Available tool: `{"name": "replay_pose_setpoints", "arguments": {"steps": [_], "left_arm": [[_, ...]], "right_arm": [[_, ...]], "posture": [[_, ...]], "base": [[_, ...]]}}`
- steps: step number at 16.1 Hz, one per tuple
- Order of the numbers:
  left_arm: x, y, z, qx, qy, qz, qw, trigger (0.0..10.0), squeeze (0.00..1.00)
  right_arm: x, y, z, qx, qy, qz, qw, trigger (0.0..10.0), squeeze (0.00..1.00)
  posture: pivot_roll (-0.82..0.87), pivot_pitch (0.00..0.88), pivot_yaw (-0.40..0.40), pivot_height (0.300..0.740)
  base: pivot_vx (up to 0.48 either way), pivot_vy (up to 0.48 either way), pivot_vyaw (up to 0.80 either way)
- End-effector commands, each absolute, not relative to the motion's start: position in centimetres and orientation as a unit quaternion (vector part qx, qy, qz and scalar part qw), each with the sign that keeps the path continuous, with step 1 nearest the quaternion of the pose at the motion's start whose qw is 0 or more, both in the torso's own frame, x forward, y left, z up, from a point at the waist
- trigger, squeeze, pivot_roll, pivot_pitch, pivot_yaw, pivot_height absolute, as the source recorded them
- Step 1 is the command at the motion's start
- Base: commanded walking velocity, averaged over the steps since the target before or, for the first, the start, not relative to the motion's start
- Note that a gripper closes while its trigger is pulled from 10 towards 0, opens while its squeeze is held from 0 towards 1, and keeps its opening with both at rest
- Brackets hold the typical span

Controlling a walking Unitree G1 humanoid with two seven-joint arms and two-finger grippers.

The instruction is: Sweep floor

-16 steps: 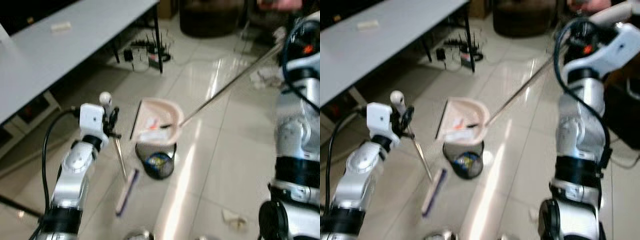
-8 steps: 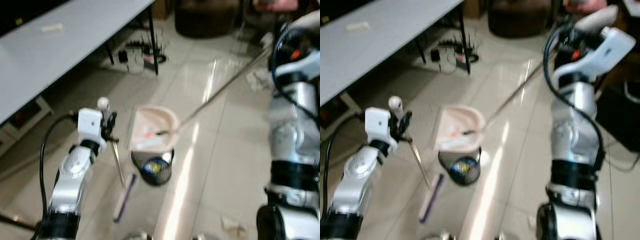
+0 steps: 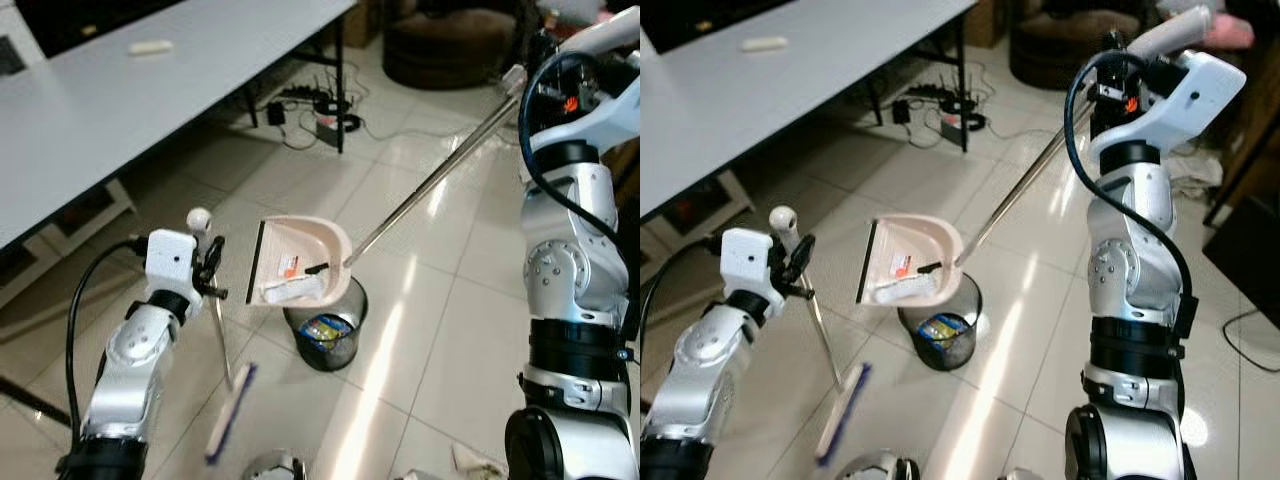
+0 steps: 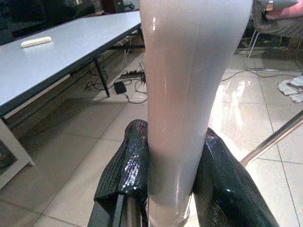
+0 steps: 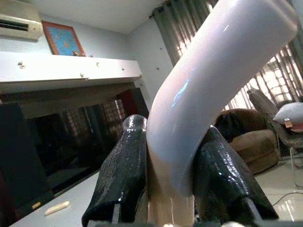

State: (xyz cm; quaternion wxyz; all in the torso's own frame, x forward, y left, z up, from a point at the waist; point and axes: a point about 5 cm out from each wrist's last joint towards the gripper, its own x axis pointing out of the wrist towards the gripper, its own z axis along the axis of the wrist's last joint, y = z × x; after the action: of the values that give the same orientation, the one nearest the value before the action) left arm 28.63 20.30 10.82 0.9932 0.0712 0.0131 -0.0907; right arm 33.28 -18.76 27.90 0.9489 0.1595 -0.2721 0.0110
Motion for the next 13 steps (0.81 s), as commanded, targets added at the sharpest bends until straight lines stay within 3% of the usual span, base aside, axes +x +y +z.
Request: {"name": "replay_pose_setpoints", "arguments": {"steps": [1,8,13], "left_arm": [[28.8,20.2,12.1,0.077,-0.01,-0.097,0.992,10.0,0.0],[28.3,20.3,12.0,0.08,0.002,-0.11,0.991,10.0,0.0],[28.3,19.9,11.9,0.081,0.006,-0.118,0.99,10.0,0.0]], "right_arm": [[32.7,-19.1,28.9,0.164,-0.304,0.008,0.938,10.0,0.0],[33.2,-18.6,27.5,0.08,-0.296,0.017,0.952,10.0,0.0],[32.9,-16.7,27.3,-0.01,-0.305,0.077,0.949,10.0,0.0]], "posture": [[0.05,0.07,0.096,0.74],[0.06,0.098,0.103,0.74],[0.05,0.1,0.103,0.74]], "base": [[0.0,0.0,0.0],[0.0,0.0,0.0],[0.0,0.0,0.0]]}}
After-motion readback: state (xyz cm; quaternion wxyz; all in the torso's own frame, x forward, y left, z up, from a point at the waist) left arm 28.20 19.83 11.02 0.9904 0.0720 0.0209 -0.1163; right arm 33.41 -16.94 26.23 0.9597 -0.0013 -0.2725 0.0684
